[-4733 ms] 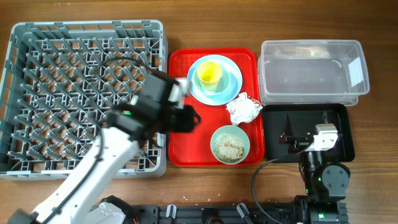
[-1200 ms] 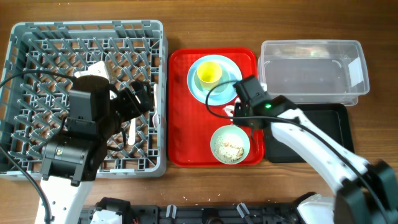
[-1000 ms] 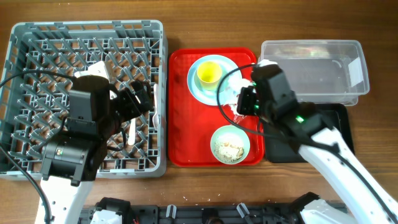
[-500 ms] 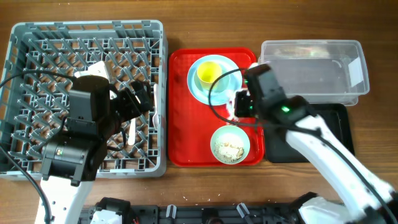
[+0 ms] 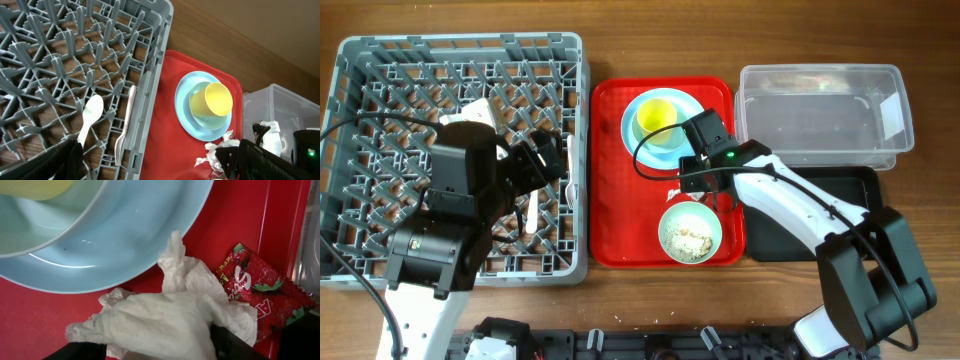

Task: Sort waste into correct bins and load items into the dishwasher rack
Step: 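Carry the tissue right and drop it into the clear plastic bin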

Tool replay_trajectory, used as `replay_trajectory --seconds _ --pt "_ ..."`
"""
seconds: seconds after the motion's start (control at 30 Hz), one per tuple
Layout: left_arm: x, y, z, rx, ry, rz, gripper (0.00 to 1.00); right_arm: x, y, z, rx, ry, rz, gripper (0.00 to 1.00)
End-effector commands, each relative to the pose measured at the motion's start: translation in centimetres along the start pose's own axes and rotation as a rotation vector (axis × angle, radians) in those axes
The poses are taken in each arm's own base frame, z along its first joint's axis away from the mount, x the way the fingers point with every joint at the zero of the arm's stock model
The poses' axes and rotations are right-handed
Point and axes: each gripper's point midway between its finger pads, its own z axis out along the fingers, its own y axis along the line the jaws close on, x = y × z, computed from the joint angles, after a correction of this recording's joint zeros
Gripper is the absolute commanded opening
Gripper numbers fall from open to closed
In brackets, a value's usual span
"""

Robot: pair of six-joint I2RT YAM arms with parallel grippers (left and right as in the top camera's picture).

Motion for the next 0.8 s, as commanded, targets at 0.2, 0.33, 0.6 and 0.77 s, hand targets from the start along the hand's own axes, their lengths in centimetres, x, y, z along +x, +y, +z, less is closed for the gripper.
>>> replay_trajectory --seconds 0.2,0.33,0.6,0.77 --pt "-0.7 0.0 -0.3 -0.003 -0.022 0.001 1.0 1.5 0.3 0.9 -0.028 0.043 -0.008 0.79" --pt "-0.7 0.0 -0.3 -0.003 -0.022 0.001 1.0 1.8 0.2 1.7 -0.038 0.02 0.007 0.73" --pt "-0.7 0.0 -0.3 -0.005 -0.02 0.001 1.0 2.4 1.5 1.6 -0.113 0.054 0.011 0.72" --pt "-0.6 0.0 -0.1 -0.007 -0.016 0.001 1.0 2.5 1.7 1.6 -0.121 0.057 0.01 0.55"
